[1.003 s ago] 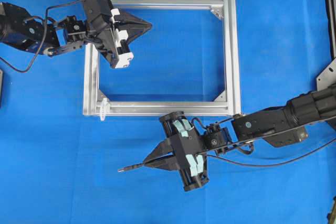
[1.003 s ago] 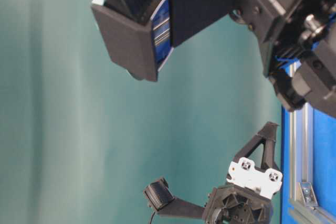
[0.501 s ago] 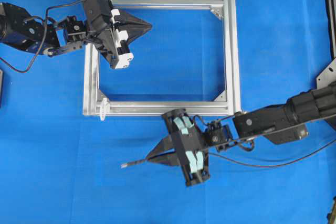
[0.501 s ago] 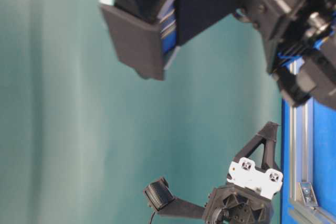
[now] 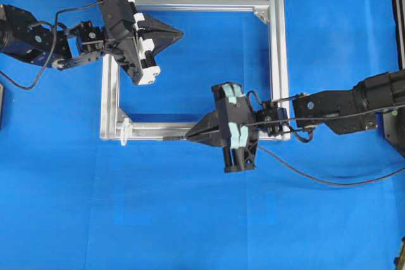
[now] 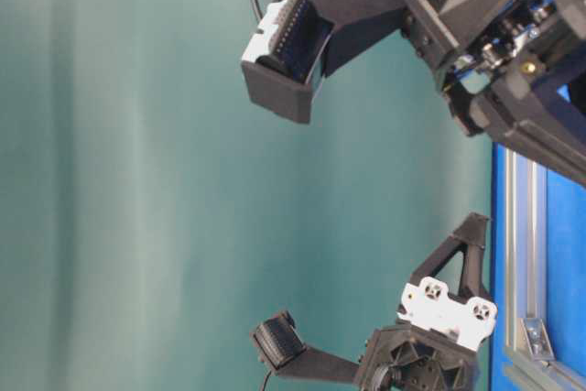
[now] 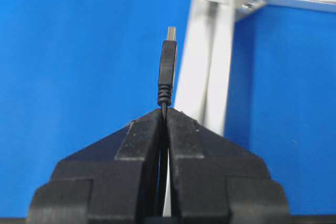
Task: Insert the wire through the string loop located on the left side.
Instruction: 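Carry the USB plug left toward the white zip-tie loop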
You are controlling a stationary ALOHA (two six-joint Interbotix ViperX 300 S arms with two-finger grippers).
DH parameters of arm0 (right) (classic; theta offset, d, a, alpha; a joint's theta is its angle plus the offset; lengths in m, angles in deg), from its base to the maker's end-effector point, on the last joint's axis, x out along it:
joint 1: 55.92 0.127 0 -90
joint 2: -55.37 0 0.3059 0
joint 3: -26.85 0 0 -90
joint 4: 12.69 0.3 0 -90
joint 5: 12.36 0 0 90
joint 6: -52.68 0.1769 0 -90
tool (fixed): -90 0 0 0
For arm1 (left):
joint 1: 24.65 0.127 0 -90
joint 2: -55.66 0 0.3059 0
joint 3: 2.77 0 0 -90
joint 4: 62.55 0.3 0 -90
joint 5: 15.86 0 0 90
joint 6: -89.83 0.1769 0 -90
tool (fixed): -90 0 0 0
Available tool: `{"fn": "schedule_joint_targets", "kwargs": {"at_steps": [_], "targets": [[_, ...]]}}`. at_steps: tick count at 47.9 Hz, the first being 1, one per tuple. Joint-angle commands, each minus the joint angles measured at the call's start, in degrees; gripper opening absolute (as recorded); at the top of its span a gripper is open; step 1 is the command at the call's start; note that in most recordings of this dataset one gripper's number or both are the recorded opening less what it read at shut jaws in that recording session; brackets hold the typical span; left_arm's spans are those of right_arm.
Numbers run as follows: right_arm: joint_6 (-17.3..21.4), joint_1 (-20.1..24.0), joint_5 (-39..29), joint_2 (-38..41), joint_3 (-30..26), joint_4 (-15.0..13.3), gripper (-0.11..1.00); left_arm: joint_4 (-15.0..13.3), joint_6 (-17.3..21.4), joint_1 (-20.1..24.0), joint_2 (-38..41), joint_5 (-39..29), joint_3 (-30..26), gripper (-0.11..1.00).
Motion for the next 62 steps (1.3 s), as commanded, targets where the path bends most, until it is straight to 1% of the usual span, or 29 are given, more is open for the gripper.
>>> {"fn": "schedule_joint_targets", "kwargs": {"at_steps": [1, 13, 25, 39, 47, 62], "targets": [[-0.09, -0.88, 1.23, -2.29, 0.18, -0.09, 0.00, 0.18, -0.09, -0.18, -1.93, 0.26, -0.35, 0.00], [-0.18, -1.41, 1.76, -2.37, 0.44, -0.09, 0.00, 0.18, -0.09, -0.18, -1.93, 0.26, -0.35, 0.00], [-0.18, -1.41, 4.31, -2.11, -0.18, 0.00, 0.00, 0.18, -0.09, -0.18, -1.93, 0.26, -0.35, 0.00], [-0.18, -1.49, 3.78, 1.23, -5.01, 0.00, 0.00, 0.18, -0.09, -0.18, -1.93, 0.26, -0.18, 0.00], [-0.18, -1.32, 1.14, 3.08, -8.09, 0.00, 0.00, 0.18, -0.09, -0.18, -1.93, 0.26, -0.09, 0.00], [-0.18, -0.97, 0.35, 4.92, -10.55, -0.09, 0.00, 0.18, -0.09, -0.18, -1.93, 0.26, 0.09, 0.00]]}}
